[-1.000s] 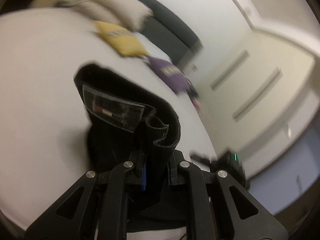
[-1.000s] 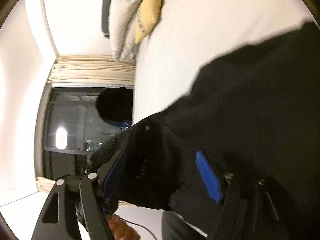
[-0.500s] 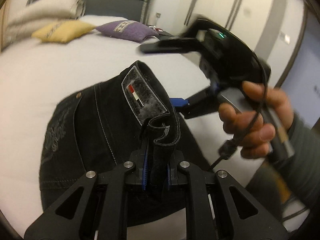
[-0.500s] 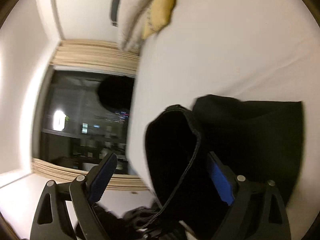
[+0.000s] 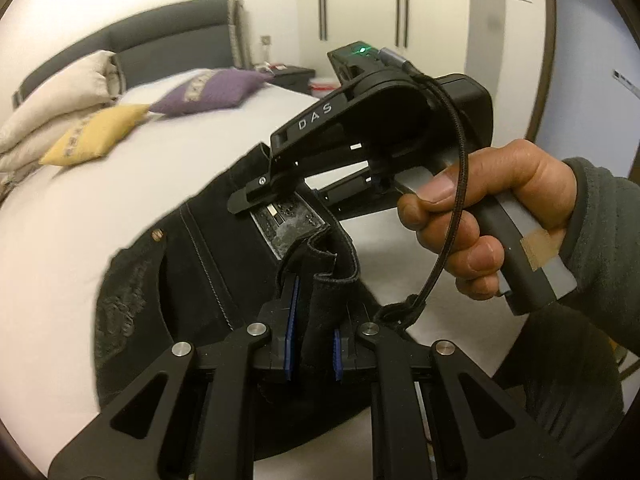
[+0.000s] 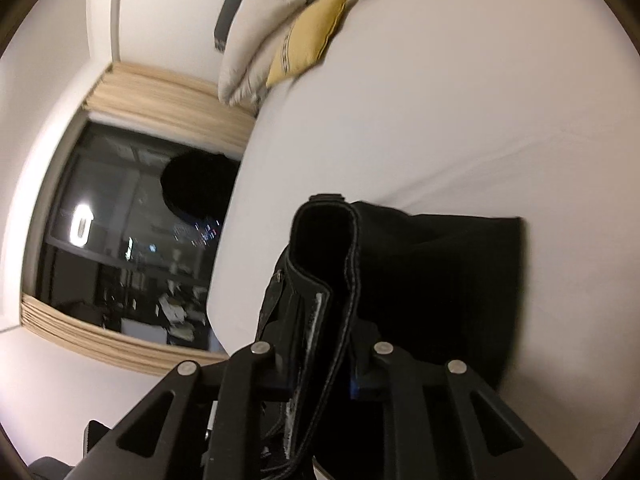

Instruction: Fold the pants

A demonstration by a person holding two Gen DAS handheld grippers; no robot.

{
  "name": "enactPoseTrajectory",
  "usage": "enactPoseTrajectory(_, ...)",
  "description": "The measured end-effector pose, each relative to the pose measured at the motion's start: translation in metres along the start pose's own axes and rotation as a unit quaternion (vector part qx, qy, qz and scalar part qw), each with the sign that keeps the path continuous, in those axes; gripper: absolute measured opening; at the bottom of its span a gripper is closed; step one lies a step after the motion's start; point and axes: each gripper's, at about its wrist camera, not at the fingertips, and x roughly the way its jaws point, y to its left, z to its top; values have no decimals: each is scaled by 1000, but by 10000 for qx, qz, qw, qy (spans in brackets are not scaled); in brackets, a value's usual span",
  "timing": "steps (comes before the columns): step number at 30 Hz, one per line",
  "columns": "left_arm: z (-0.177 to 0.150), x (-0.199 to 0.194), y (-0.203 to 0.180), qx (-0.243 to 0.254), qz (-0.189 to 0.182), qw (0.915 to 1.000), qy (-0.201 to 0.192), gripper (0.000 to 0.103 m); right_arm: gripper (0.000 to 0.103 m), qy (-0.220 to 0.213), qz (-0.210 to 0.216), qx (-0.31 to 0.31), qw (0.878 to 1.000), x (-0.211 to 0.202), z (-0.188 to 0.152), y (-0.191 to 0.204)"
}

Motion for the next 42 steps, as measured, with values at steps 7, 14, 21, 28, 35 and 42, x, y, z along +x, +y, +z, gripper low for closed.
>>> enactPoseTrajectory(7, -11, 69, -14, 92, -168, 9980, 603, 17, 19, 43, -472, 216, 9986, -1, -13, -47)
enactPoseTrajectory(14, -13, 54, -9, -300, -615, 9961, 558, 39, 47, -53, -177, 645, 9977, -11, -14, -73)
enactPoseTrajectory(21, 11, -24, 62, -1093, -372, 9928, -309, 61, 74, -1056, -270, 577, 9924, -79, -23, -43)
enactPoseTrajectory(28, -23, 19, 136, -1810, -163, 9829, 300, 61, 69, -342, 555, 295, 9974, -31, -77, -19)
enactPoseTrajectory(35, -43, 35, 138, -1693, 44, 9850, 342, 61, 0, -415, 87, 737, 9964, -35, -103, -79)
enactPoseTrajectory(42, 17, -20, 152, -1748, 37, 9840, -353, 66, 38, -678, 89, -81, 9976, -61, -60, -16)
